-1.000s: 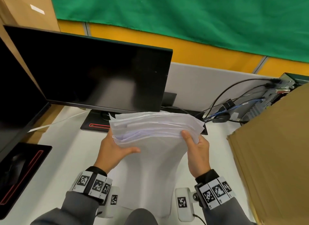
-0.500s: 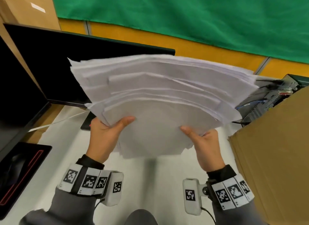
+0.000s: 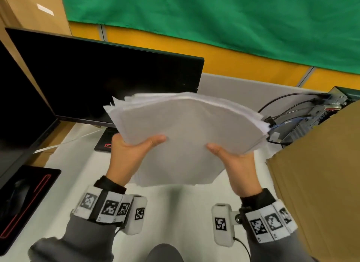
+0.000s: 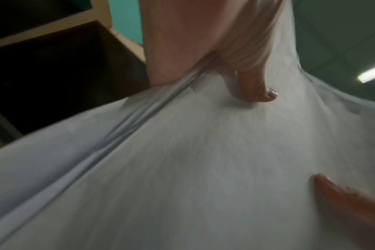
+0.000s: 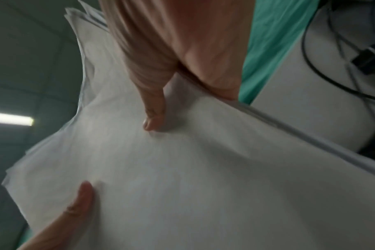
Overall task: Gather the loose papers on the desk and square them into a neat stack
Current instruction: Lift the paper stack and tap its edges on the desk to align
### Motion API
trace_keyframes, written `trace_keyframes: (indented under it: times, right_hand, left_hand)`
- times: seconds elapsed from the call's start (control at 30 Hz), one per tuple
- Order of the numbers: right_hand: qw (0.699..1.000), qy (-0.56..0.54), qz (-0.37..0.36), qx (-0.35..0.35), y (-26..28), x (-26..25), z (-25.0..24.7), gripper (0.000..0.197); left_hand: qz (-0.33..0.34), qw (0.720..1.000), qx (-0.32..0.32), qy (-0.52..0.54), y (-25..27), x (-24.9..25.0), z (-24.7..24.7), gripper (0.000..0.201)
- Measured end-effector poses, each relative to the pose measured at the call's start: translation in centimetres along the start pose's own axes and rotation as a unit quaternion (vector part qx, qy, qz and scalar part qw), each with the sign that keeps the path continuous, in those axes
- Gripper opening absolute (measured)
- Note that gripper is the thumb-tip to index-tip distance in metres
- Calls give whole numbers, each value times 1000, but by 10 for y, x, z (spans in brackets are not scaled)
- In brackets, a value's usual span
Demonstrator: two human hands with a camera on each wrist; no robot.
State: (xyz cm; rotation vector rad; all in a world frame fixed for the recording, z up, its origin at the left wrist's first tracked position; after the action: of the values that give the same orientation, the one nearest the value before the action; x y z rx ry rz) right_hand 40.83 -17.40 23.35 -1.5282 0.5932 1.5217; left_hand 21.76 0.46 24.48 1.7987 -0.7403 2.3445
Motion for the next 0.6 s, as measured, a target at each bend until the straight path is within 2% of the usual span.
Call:
trace_keyframes:
  times: [0.03, 0.1, 0.23, 0.3, 0.4, 0.53, 0.57, 0.6]
  right_hand:
    - [1000, -1, -18, -10, 0, -12, -1, 55]
    - [999, 17, -15, -24, 5, -15, -3, 47]
    - [995, 47, 79, -48, 20, 40, -7, 36]
    - [994, 54, 84, -41, 22, 52, -10, 29]
    - [997, 39, 63, -15, 21, 48, -11, 22]
    - [998, 16, 33, 47, 21, 39, -8, 8]
    - [998, 9, 32, 61, 22, 40, -7, 8]
    - [996, -5, 35, 78, 24, 41, -7, 17]
  left_hand:
    - [26, 1000, -14, 5, -1, 14, 2, 40]
    - [27, 999, -36, 8, 1, 17, 0, 37]
    - [-91, 995, -25, -35, 18, -47, -14, 38]
    - [-111, 992, 2, -58, 23, -62, -20, 40]
    - [-84, 994, 66, -27, 26, -56, -24, 49]
    - [-27, 993, 114, 20, 34, -36, -14, 38]
    - [-26, 990, 133, 42, 35, -34, -13, 33]
    - [-33, 985, 156, 63, 35, -33, -12, 27]
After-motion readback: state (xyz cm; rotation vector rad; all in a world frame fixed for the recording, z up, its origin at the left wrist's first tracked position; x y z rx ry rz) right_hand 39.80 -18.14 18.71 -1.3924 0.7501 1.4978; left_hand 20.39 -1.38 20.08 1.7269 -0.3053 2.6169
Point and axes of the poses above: each hand's wrist, its own y-axis away from the middle knuckle, its own z-axis out of the palm, x = y × z, the point moved 9 cm from there along -y, towards the middle knuckle, and after that the axes turned 6 degrees about x, right-handed, at the moved point
